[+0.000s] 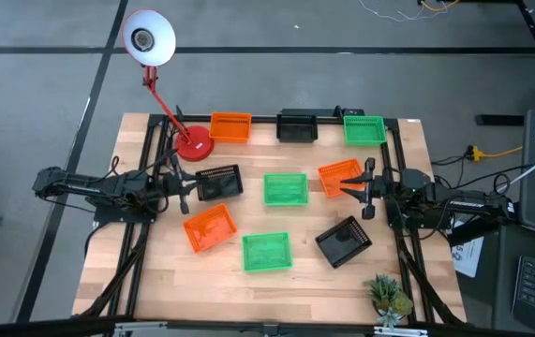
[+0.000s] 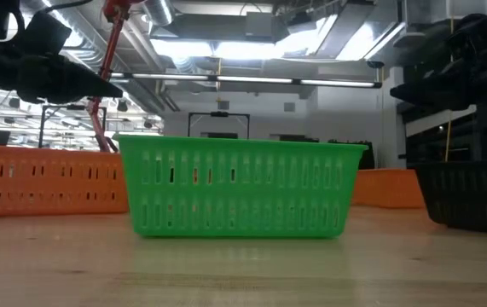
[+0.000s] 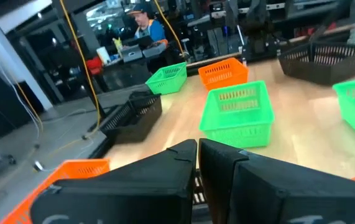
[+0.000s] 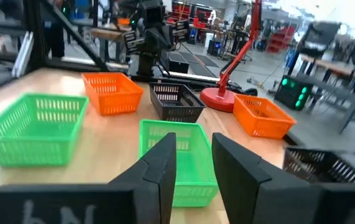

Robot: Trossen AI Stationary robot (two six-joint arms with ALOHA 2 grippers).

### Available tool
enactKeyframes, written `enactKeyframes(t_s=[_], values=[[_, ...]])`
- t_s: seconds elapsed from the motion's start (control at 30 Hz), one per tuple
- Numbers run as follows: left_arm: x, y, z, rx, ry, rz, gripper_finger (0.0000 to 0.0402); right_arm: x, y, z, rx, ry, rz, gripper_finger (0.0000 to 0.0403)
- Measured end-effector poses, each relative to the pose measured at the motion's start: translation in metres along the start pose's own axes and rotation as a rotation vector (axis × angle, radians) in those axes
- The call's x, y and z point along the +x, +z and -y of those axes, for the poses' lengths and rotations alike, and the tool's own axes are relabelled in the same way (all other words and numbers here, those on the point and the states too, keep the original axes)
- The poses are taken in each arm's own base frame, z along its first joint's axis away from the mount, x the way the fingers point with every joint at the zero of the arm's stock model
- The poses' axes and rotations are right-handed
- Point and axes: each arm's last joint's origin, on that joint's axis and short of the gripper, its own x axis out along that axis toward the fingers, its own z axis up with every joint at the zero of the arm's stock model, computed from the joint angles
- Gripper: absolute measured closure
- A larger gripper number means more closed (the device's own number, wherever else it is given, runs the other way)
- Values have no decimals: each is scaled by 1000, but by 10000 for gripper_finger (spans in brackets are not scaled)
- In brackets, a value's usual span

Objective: Stack baskets by color
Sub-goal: Stack the middle green bin on top of the top green bin

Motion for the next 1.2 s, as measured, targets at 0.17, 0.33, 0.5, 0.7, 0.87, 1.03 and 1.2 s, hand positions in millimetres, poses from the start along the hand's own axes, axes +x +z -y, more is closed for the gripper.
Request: enactKeyframes(t_s=[0.17, 0.33, 0.5, 0.7, 0.87, 1.03, 1.2], values=[[0, 0, 0, 6, 0, 0, 390, 0, 0, 0, -32, 1, 0, 297], [0, 0, 0, 7, 0, 0, 390, 0, 0, 0, -34, 1, 0, 297], [0, 0, 0, -61, -1, 1, 390, 0, 0, 0, -34, 1, 0, 297], [0, 0, 0, -196, 0, 1, 390, 0, 0, 0, -35, 3, 0, 297], [0, 0, 0, -208, -1, 1, 390, 0, 0, 0, -35, 3, 0, 297], [0, 0, 0, -208, -1, 1, 390, 0, 0, 0, -35, 3, 0, 297], [0, 0, 0, -208, -1, 1, 390, 0, 0, 0, -35, 3, 0, 297]])
